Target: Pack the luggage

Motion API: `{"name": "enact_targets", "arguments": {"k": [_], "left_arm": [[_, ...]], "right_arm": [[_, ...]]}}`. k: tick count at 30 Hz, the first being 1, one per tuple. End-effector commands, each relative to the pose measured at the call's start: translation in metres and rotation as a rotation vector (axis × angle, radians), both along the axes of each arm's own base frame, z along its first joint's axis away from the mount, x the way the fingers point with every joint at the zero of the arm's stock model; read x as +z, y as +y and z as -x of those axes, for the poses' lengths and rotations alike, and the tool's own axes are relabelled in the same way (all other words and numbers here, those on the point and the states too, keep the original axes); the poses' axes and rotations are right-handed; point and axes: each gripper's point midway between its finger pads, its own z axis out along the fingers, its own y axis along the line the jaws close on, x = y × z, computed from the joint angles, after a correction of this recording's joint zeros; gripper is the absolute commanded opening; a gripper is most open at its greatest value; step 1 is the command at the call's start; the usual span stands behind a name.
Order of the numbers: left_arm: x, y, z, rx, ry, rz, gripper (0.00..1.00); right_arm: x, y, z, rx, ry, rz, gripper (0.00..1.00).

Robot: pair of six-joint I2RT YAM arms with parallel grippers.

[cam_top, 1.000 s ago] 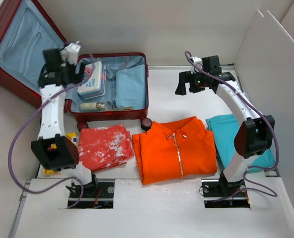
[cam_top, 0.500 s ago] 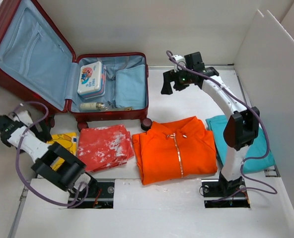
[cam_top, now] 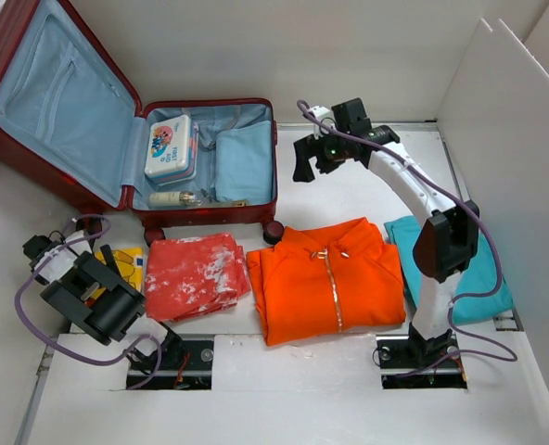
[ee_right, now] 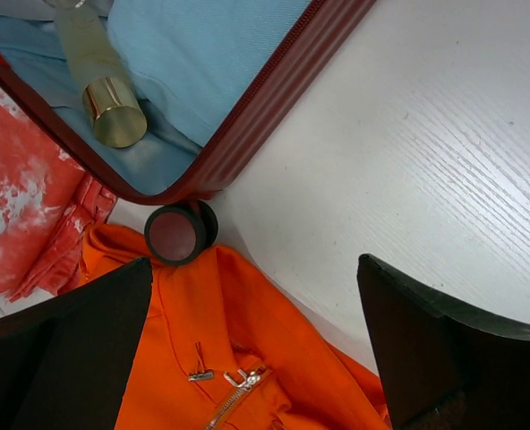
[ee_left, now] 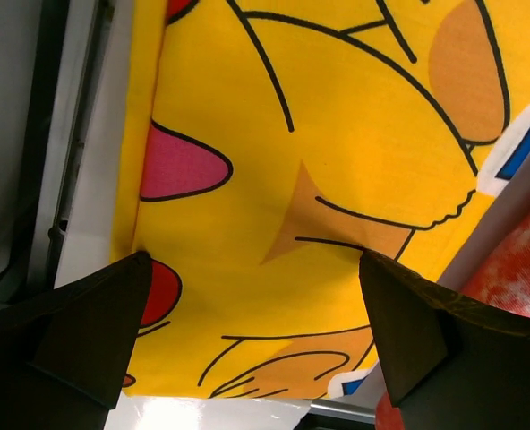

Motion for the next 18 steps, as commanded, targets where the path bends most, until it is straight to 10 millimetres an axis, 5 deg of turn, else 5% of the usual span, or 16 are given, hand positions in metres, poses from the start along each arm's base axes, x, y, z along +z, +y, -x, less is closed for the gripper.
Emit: {"name": "enact_targets", "arguments": {"k": [1,12,18], "left_arm": [[0.013,0.014,-0.013,0.012,-0.065,-0.058,0.99],[0.023,0.032,-0.010,0.003,-0.045,-0.157,0.99],[-0.012,0.017,0.000,-0.057,0.044,-0.031,0.99]], "right_arm": [[0.011,0.010,0.001,0.028,-0.051,0.027,1.00],[0.000,0.019,0.015,0.063,-0.059,0.103,1.00],[-0.003,0.016,0.015,0.064,-0.071,0.137,1.00]]}}
